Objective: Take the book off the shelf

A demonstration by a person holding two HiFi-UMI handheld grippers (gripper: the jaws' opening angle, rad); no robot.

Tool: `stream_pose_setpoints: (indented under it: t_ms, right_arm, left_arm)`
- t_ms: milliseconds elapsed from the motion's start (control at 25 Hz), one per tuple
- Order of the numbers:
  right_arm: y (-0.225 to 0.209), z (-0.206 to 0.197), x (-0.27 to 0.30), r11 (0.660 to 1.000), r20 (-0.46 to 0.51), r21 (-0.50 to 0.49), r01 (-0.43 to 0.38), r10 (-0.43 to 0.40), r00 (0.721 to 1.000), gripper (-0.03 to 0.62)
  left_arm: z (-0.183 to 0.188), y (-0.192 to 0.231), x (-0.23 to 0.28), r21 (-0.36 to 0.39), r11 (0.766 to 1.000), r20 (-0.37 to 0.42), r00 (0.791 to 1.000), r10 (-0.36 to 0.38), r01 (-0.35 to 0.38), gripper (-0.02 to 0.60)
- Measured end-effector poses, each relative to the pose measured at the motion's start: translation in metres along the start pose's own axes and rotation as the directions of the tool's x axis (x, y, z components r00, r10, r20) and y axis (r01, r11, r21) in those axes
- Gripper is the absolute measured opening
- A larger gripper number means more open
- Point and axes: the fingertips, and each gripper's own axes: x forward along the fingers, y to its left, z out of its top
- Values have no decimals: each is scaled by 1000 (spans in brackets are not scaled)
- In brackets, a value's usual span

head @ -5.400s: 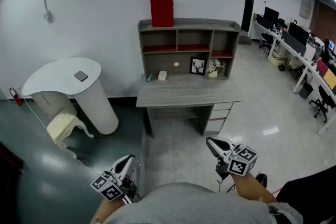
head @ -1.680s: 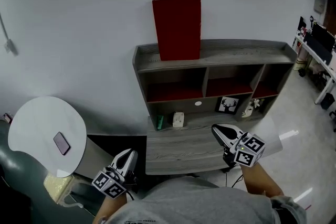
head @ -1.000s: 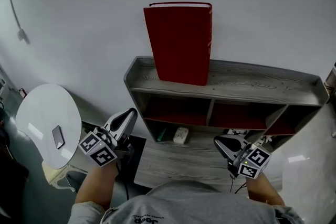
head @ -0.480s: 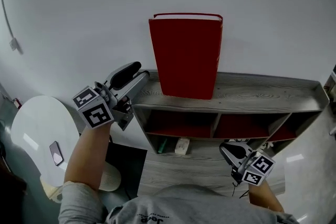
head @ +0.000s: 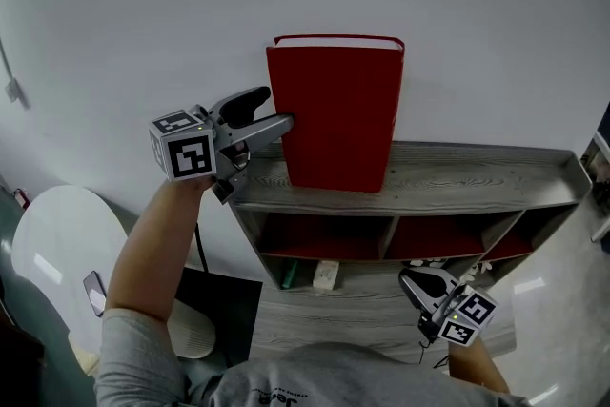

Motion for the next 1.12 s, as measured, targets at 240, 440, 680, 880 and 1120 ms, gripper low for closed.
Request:
stream_pose_setpoints:
  t_ms: [240,440,680,880,1120]
  right_arm:
    - [-3,-1,-5,1000,6,8,7,-7,1000,35]
    - [-8,-2,-15,1000,8,12,19,-19,1000,35]
    - [-13,1,-26,1000,11,9,27,-27,1000,35]
    - [-16,6,-35,1000,17,-4,14,-14,1000,35]
    - [-17,12,-51,1000,13,-12,9,-9,1000,35]
  left_arm:
    - [-7,1,18,16,999,-45,998,-41,41,410]
    - [-11,-4,33,8,995,-65,993,-95,95,414]
    - [-11,-20,30,56,988,-32,989,-146,147,327]
    - [-4,-33,23,50,993,-1,994,-112,112,311]
    - [14,-66,15,42,993,67,992,-110,108,302]
